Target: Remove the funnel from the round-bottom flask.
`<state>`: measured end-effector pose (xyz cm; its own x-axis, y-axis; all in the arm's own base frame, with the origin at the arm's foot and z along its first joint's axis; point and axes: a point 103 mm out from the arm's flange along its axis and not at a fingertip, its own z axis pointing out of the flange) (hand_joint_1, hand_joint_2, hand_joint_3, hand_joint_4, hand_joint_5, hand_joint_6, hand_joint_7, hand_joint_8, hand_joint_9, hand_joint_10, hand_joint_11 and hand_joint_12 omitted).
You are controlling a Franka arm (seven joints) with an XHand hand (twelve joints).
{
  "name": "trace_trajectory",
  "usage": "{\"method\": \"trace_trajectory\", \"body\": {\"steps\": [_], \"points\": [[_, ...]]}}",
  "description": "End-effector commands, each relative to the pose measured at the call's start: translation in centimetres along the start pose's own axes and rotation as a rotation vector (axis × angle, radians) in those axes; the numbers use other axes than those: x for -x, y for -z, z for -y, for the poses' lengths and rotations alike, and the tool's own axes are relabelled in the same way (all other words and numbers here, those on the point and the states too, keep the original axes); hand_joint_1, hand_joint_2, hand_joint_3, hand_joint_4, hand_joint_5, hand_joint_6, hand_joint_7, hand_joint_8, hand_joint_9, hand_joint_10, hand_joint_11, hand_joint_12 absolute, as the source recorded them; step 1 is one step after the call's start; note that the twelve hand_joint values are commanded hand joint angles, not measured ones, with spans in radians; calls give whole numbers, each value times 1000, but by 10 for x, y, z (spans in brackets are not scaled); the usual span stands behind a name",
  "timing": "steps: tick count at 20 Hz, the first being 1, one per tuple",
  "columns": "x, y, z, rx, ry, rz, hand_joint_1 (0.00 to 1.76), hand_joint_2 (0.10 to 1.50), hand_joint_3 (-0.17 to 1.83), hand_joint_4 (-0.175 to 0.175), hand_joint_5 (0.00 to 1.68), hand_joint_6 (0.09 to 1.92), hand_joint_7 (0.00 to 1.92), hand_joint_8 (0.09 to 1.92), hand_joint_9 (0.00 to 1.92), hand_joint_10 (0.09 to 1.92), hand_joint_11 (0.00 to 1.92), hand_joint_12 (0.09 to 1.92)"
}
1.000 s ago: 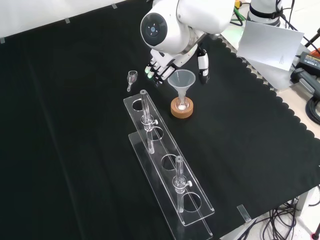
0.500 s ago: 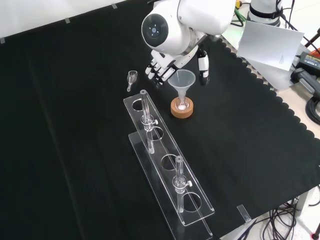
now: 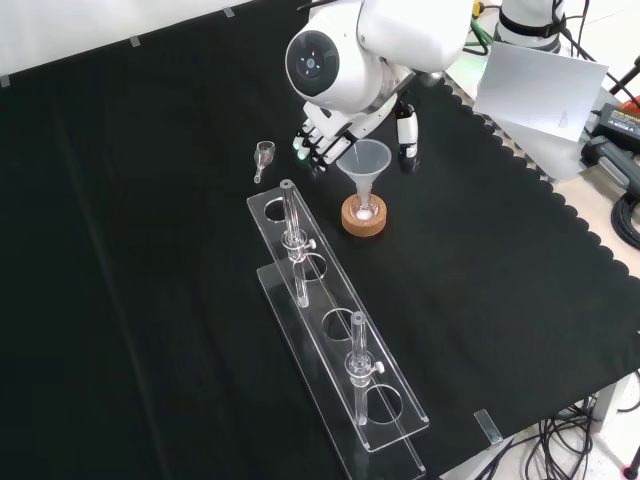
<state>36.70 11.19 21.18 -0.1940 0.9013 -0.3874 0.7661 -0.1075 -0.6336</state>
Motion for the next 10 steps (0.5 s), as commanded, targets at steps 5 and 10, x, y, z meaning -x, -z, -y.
{"method": "trace_trajectory", "body": {"steps": [5,10], "points": [[0,0,-4,-3,-3,7,450,715,12,-52,7,87,164,607,0,500,0,402],[3,-2,-7,-1,-2,7,453,722,13,-51,22,87,185,602,0,558,0,427]]}}
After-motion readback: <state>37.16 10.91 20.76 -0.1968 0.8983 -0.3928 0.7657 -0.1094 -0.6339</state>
